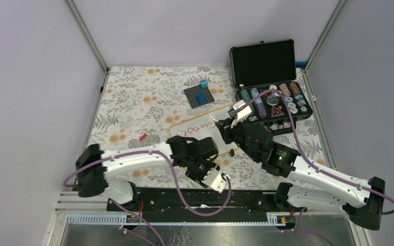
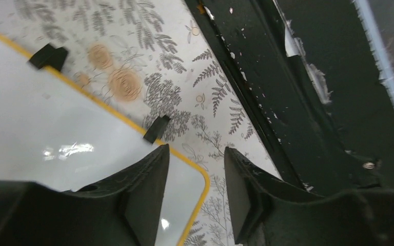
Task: Write a sentence on the whiteboard
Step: Move the whiteboard stand to the center of the board.
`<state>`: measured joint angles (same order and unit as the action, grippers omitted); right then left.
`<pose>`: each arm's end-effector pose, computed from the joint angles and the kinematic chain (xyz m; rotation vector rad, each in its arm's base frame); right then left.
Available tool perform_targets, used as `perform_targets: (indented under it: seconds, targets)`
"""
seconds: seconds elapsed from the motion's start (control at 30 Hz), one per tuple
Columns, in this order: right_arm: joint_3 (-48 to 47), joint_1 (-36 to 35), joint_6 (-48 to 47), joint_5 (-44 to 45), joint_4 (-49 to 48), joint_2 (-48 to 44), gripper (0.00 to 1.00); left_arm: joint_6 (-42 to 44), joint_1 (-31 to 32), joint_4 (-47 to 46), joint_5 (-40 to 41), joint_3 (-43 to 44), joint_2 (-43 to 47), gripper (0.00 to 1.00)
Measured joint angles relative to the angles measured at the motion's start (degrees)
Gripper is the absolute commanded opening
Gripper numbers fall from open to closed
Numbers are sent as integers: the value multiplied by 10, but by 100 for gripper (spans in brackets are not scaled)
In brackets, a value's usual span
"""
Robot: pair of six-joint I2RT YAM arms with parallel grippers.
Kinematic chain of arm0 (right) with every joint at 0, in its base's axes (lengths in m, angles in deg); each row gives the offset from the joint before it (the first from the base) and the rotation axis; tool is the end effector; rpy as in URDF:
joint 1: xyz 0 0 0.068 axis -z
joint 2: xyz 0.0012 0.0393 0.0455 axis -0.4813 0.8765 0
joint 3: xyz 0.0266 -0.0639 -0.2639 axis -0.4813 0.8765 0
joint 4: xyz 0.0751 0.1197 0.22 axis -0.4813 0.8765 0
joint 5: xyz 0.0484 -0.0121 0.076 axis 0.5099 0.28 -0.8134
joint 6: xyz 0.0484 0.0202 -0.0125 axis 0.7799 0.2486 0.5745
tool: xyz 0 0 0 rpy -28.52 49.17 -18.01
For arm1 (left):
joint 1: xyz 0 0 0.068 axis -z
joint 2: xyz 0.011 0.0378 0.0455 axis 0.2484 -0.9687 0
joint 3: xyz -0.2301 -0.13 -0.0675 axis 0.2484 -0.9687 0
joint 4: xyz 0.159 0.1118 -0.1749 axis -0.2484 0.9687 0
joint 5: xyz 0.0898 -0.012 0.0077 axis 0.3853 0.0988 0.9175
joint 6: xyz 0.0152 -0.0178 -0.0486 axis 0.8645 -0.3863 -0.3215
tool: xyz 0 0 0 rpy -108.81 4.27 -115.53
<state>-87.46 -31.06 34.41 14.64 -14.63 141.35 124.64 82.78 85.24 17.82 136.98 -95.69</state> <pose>0.1219 0.1811 0.3473 -0.4568 1.5926 0.5363 0.0896 -0.2567 0.2631 2.4451 1.2579 -0.5093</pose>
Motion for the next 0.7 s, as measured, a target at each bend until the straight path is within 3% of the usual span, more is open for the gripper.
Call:
perform_targets:
  seconds: [0.23, 0.5, 0.7]
  targets:
    - [-8, 0, 1, 9, 17, -6, 0, 37, 22, -66, 87, -3, -115, 41]
    - [-12, 2, 1, 9, 38, -19, 0, 87, 19, -135, 144, -11, -163, 37]
    - [-16, 2, 1, 8, 53, -20, 0, 114, -3, -133, 153, -17, -177, 33]
